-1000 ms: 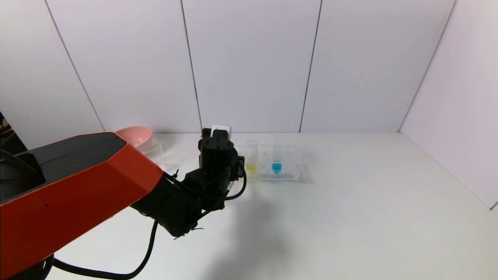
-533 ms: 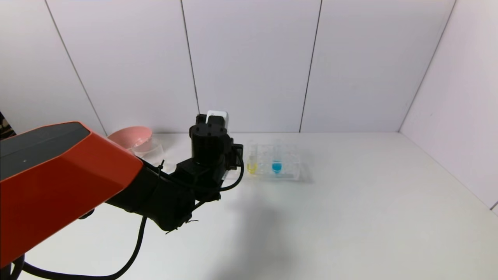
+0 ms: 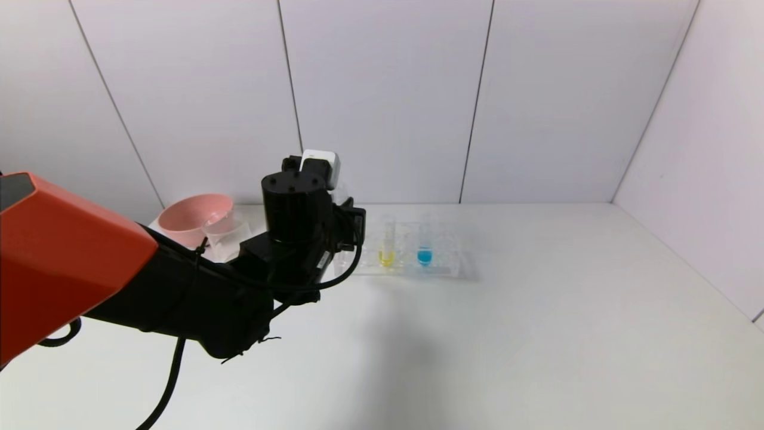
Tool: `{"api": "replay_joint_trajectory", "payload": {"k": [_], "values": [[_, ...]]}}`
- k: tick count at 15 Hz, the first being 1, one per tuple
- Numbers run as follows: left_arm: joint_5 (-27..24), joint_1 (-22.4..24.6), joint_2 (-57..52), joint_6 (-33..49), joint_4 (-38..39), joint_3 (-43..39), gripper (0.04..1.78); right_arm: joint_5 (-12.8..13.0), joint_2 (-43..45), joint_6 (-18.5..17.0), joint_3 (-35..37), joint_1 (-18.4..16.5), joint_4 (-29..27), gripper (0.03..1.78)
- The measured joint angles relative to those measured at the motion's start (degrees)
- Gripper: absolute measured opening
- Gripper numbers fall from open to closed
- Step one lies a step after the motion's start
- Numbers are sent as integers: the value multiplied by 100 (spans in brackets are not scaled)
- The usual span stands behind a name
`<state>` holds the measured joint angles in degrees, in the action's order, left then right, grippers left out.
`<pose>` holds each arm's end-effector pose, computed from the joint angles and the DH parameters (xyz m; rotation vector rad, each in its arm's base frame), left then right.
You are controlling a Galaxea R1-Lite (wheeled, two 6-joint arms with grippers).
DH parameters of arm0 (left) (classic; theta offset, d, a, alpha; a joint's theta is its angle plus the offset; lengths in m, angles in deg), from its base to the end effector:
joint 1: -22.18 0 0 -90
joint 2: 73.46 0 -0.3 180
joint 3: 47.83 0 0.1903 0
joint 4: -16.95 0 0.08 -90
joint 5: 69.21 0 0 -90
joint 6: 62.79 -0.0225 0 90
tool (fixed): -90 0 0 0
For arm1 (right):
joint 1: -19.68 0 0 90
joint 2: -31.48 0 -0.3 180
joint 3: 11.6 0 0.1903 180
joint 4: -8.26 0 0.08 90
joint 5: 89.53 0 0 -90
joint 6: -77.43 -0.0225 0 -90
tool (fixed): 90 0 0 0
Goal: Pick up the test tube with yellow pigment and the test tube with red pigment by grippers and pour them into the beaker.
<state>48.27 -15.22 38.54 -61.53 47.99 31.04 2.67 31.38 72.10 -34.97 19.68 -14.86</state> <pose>0.3015 -0.2175 0.1705 -0.0023 0.0327 -0.1728 -0.0227 -0.0009 0.0760 0.0931 -0.0044 -0.0382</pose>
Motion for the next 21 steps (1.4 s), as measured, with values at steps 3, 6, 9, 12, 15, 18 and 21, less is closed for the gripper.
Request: {"api": "replay_joint_trajectory", "payload": {"k": [3,6,9,12,15,18,21], "values": [[-552,210,-594,-151,-249,-575,43,0,0,0,0,0,0,171],[-1668,1163,-1403,-405,-728,-1242,43,0,0,0,0,0,0,171],[-3301,2594,-2096,-622,-1141,-1749,43,0,0,0,0,0,-2,171],[-4930,4059,-2460,-694,-1357,-1921,43,0,0,0,0,0,0,171],[-6193,4999,-2308,-1237,-1524,-1738,43,0,0,0,0,0,-2,171],[-6515,5330,-1974,-2365,-2367,-1126,43,0,0,2,0,0,0,171],[-6527,5366,-1762,-3163,-3751,-241,43,0,0,2,0,0,0,171]]}}
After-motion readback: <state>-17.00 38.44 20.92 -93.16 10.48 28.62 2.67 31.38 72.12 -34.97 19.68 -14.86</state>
